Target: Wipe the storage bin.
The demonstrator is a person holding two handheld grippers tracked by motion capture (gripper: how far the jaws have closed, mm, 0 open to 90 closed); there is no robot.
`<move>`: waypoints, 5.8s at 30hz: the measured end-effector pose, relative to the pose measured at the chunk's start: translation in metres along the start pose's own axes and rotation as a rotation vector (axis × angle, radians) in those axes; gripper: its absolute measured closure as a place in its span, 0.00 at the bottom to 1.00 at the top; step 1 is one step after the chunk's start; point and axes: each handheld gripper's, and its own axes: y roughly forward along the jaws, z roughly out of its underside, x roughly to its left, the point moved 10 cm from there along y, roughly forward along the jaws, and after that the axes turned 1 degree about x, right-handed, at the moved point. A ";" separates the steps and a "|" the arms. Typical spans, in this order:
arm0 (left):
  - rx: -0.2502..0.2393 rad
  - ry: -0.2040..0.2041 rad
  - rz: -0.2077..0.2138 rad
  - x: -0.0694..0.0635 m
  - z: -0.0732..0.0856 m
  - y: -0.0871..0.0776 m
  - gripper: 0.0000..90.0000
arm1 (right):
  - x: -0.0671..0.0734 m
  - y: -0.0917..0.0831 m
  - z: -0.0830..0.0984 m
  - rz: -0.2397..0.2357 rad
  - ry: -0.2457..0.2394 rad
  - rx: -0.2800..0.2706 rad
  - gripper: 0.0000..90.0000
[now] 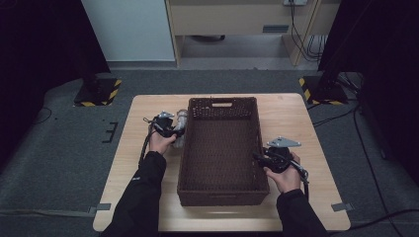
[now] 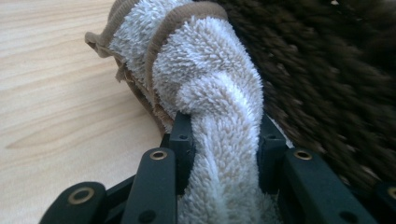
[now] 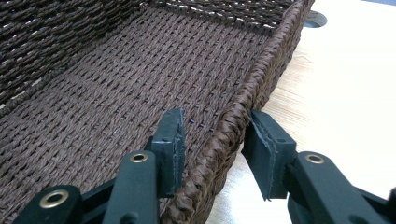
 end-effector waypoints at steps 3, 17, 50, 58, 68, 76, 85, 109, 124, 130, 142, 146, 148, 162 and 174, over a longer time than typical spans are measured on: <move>-0.042 0.004 0.017 -0.007 -0.011 -0.017 0.73 | 0.000 0.000 0.000 0.002 -0.002 -0.001 0.65; -0.026 0.092 0.035 -0.025 -0.002 -0.041 0.74 | 0.000 0.000 0.000 0.003 0.001 -0.003 0.65; 0.038 0.081 0.064 -0.025 0.028 -0.035 0.74 | 0.000 0.000 0.000 0.003 0.002 -0.005 0.65; -0.073 0.118 0.105 -0.038 -0.018 -0.079 0.73 | 0.000 0.000 0.000 0.003 0.003 -0.006 0.65; 0.013 0.158 0.085 -0.038 0.015 -0.064 0.73 | 0.000 0.000 0.000 0.004 0.006 -0.006 0.65; 0.111 0.142 0.070 -0.031 0.048 -0.041 0.73 | 0.000 0.000 0.000 0.004 0.007 -0.006 0.65; -0.039 0.121 0.144 -0.043 0.013 -0.082 0.73 | 0.000 0.000 0.000 0.003 0.007 -0.007 0.65; 0.048 0.165 0.118 -0.052 0.052 -0.079 0.73 | 0.000 0.000 0.000 0.003 0.011 -0.012 0.65; 0.031 0.203 0.155 -0.064 0.057 -0.095 0.73 | 0.000 0.000 0.000 0.006 0.009 -0.012 0.65; 0.102 0.201 0.145 -0.063 0.083 -0.079 0.73 | 0.000 0.000 0.000 0.029 0.003 0.002 0.67; 0.007 0.162 0.168 -0.060 0.059 -0.099 0.73 | 0.000 0.001 -0.002 0.068 0.031 -0.008 0.71; -0.046 0.200 0.162 -0.063 0.039 -0.116 0.73 | 0.001 0.005 -0.006 0.089 0.044 -0.016 0.72; -0.047 0.205 0.160 -0.064 0.038 -0.117 0.73 | 0.001 0.006 -0.006 0.092 0.049 -0.014 0.72; 0.106 0.224 0.133 -0.059 0.087 -0.083 0.72 | 0.000 0.007 -0.008 0.113 0.041 -0.033 0.73; -0.035 0.200 0.187 -0.069 0.053 -0.120 0.72 | -0.002 0.008 -0.010 0.130 0.046 -0.031 0.72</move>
